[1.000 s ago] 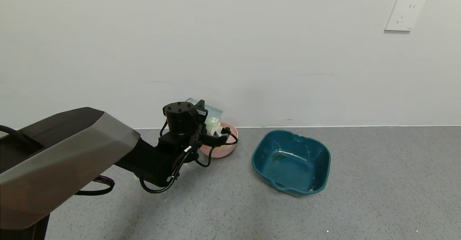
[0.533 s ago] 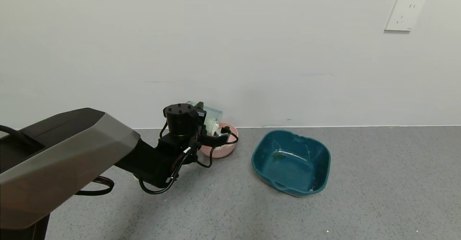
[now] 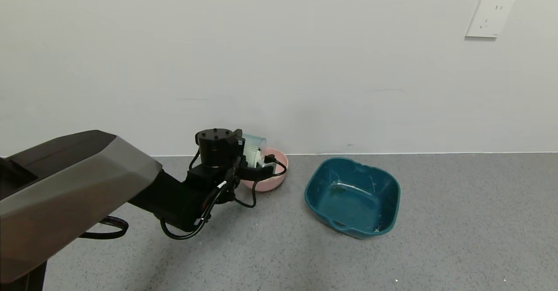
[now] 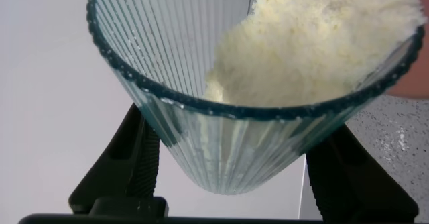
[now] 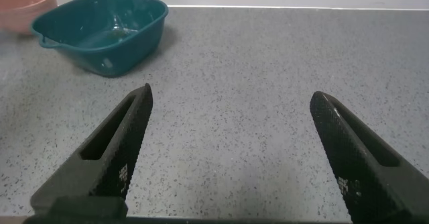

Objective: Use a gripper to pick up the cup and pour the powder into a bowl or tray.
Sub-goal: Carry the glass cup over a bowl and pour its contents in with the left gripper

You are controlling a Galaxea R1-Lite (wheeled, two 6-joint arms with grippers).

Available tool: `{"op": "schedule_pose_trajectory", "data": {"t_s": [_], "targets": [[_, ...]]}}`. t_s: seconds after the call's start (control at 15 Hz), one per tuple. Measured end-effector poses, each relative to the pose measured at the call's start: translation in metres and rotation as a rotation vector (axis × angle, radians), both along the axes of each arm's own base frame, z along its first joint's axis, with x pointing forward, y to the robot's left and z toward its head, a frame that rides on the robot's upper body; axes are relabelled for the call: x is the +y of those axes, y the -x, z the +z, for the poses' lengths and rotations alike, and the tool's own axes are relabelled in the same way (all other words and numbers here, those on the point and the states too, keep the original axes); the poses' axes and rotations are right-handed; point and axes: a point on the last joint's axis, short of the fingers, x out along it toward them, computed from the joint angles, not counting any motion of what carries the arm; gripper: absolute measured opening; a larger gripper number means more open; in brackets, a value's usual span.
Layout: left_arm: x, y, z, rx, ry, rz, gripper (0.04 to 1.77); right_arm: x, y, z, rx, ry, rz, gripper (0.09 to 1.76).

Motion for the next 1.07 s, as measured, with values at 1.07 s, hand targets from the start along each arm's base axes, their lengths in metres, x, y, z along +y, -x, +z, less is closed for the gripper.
{"op": "schedule_pose_trajectory", "data": {"t_s": [1.07], "targets": [[0.018,0.017,-0.005,-0.002,0.523,0.120,1.26,0.000,0.000,0.000,0.000,0.000,0.000,1.71]]}}
